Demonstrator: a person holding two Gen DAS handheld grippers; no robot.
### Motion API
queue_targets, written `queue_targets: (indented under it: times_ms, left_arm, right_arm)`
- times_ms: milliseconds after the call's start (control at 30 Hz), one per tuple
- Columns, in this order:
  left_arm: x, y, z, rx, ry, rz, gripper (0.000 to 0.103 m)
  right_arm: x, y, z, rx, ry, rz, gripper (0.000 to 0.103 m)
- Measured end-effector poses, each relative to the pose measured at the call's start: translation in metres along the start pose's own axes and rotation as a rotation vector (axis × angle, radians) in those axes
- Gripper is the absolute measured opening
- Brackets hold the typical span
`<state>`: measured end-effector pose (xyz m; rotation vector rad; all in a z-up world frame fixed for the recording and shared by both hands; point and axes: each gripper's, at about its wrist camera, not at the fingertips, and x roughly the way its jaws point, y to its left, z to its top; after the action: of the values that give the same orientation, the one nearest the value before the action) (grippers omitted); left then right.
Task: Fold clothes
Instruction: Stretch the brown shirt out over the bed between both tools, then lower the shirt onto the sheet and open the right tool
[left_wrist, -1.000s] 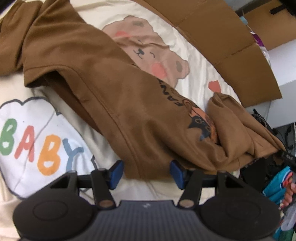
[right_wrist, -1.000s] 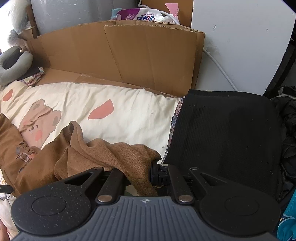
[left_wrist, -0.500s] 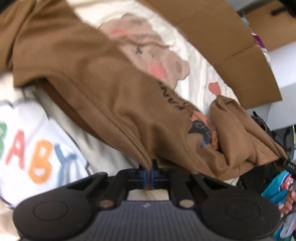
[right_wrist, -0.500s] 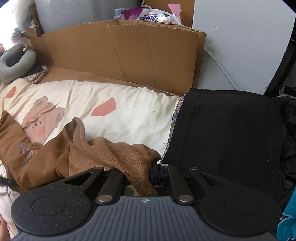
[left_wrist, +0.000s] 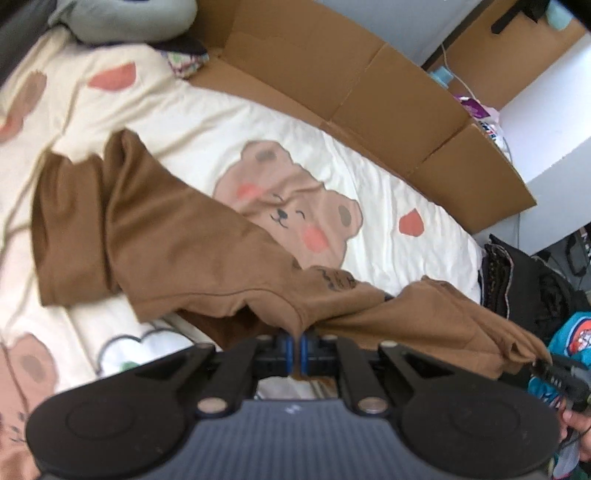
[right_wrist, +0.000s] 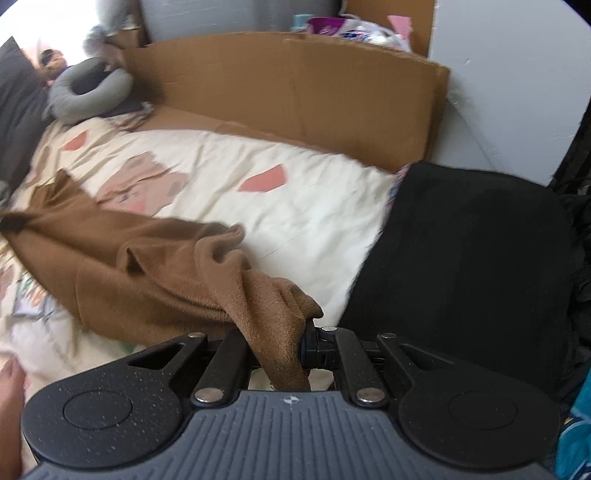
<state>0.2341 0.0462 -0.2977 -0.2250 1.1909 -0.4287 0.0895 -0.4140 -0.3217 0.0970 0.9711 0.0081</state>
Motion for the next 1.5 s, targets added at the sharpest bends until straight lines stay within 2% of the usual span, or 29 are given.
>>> queue_targets:
  times_ms: [167, 233, 267, 333, 500, 633, 667, 700, 733, 800, 1067, 1300, 1500]
  left_arm:
    - [-0.011, -0.002, 0.005, 0.048, 0.004, 0.050, 0.004]
    - [-0.015, 0.000, 0.006, 0.068, 0.009, 0.072, 0.004]
    - [-0.017, 0.001, 0.006, 0.079, 0.012, 0.083, 0.004]
    - [-0.023, 0.006, 0.008, 0.091, 0.016, 0.105, 0.004]
    - [-0.033, 0.023, 0.016, 0.120, 0.019, 0.165, 0.004]
    - [-0.040, 0.035, 0.022, 0.152, 0.025, 0.211, 0.004]
    - [-0.042, 0.038, 0.024, 0.160, 0.027, 0.222, 0.004]
    - [-0.044, 0.040, 0.025, 0.166, 0.028, 0.230, 0.004]
    - [-0.046, 0.042, 0.026, 0.172, 0.028, 0.238, 0.004]
    - [-0.049, 0.045, 0.028, 0.182, 0.029, 0.252, 0.004]
    - [-0.071, 0.052, 0.039, 0.205, 0.017, 0.316, 0.004]
    - [-0.102, 0.042, 0.060, 0.229, -0.045, 0.339, 0.004]
    - [-0.129, 0.026, 0.075, 0.250, -0.101, 0.327, 0.004]
  right_arm:
    - [0.007, 0.020, -0.036, -0.011, 0.078, 0.082, 0.011]
    - [0.009, 0.030, -0.050, -0.022, 0.100, 0.112, 0.016]
    - [0.009, 0.034, -0.056, -0.025, 0.110, 0.129, 0.019]
    - [0.010, 0.040, -0.066, -0.017, 0.133, 0.154, 0.036]
    - [0.009, 0.047, -0.085, -0.011, 0.163, 0.192, 0.038]
    - [0.008, 0.045, -0.090, -0.011, 0.160, 0.183, 0.038]
    - [0.008, 0.044, -0.091, -0.011, 0.156, 0.180, 0.037]
    - [0.006, 0.044, -0.090, -0.014, 0.147, 0.182, 0.028]
    - [0.005, 0.044, -0.090, -0.018, 0.137, 0.184, 0.012]
    - [0.001, 0.045, -0.088, -0.028, 0.120, 0.195, 0.006]
    - [-0.037, 0.042, -0.080, -0.081, 0.075, 0.164, 0.004]
    - [-0.102, 0.020, -0.068, -0.084, 0.000, 0.096, 0.003]
    - [-0.157, 0.009, -0.064, -0.076, -0.059, 0.049, 0.003]
